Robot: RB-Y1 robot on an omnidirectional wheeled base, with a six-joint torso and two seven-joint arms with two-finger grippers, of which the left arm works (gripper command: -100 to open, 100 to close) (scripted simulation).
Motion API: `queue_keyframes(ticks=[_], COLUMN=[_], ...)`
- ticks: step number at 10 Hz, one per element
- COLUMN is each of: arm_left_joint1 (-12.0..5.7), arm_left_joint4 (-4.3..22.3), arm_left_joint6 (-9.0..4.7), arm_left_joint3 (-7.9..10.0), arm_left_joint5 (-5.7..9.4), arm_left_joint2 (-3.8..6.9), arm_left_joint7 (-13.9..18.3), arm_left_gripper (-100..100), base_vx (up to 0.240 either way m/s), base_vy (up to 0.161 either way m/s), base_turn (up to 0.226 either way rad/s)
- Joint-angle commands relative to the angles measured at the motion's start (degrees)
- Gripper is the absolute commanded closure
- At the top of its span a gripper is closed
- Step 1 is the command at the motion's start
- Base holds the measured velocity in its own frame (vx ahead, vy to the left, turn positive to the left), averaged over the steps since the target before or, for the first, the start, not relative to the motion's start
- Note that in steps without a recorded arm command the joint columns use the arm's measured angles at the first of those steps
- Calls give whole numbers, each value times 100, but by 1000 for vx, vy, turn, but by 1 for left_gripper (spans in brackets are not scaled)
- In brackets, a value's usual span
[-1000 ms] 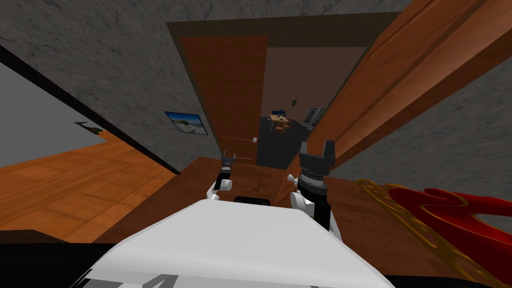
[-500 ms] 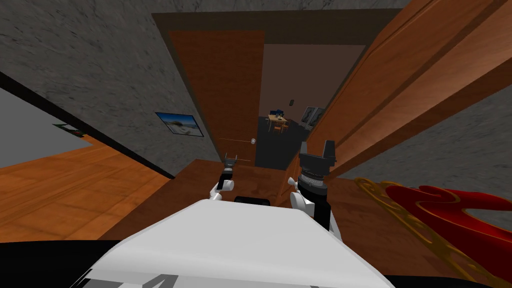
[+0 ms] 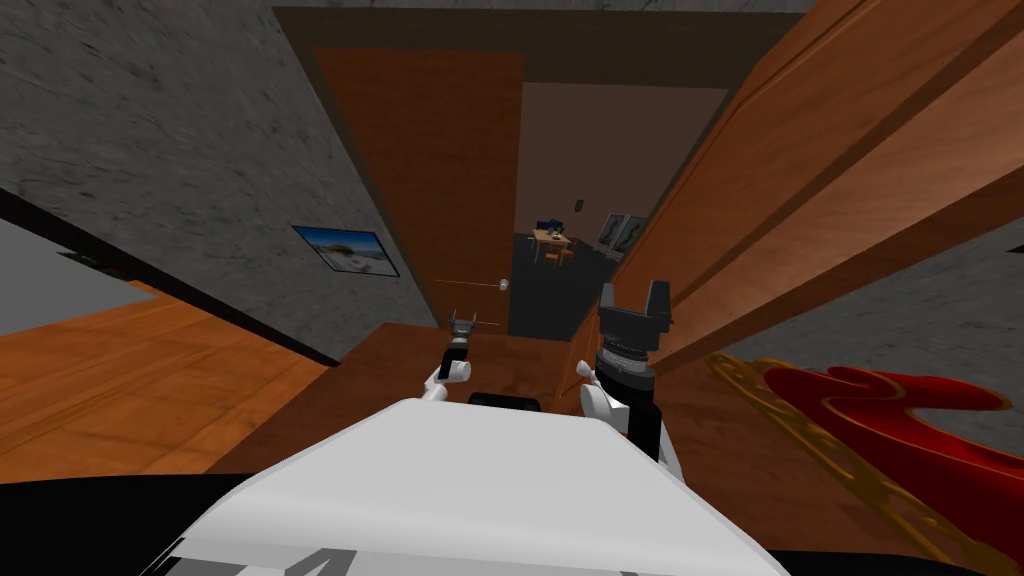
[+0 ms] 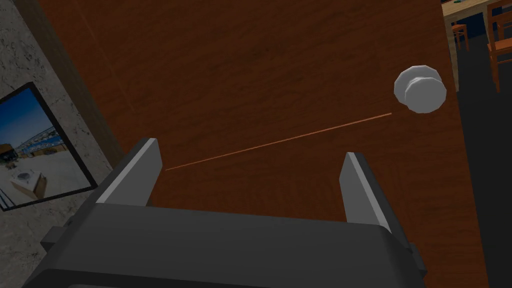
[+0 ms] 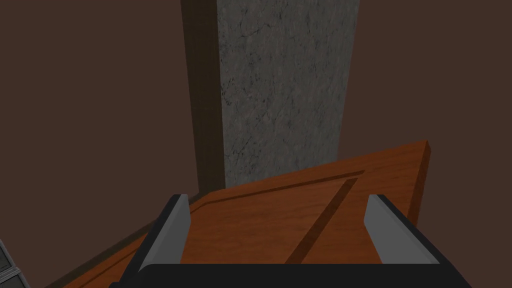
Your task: Pull the door open
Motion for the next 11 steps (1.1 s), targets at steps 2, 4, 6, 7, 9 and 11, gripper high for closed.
queue_keyframes(ticks=[2, 4, 6, 7, 9, 11], arm_left_joint1=[-190, -330, -459, -523, -649, -759], arm_left_joint4=[463, 807, 1124, 1282, 1579, 1864], arm_left_joint6=[-113, -198, -277, -316, -393, -460], arm_left_joint3=[-51, -91, -128, -146, -182, -214], arm_left_joint5=[175, 303, 422, 481, 596, 698], arm_left_joint2=[-45, -84, -130, -153, -199, -249], arm_left_joint7=[295, 503, 694, 790, 976, 1141], arm_left_gripper=[-100, -100, -100, -100, -100, -100], base_vx=[112, 94, 101, 107, 99, 85], base_vy=[17, 16, 10, 7, 6, 20], base_turn=[-75, -73, -80, -88, -72, -86])
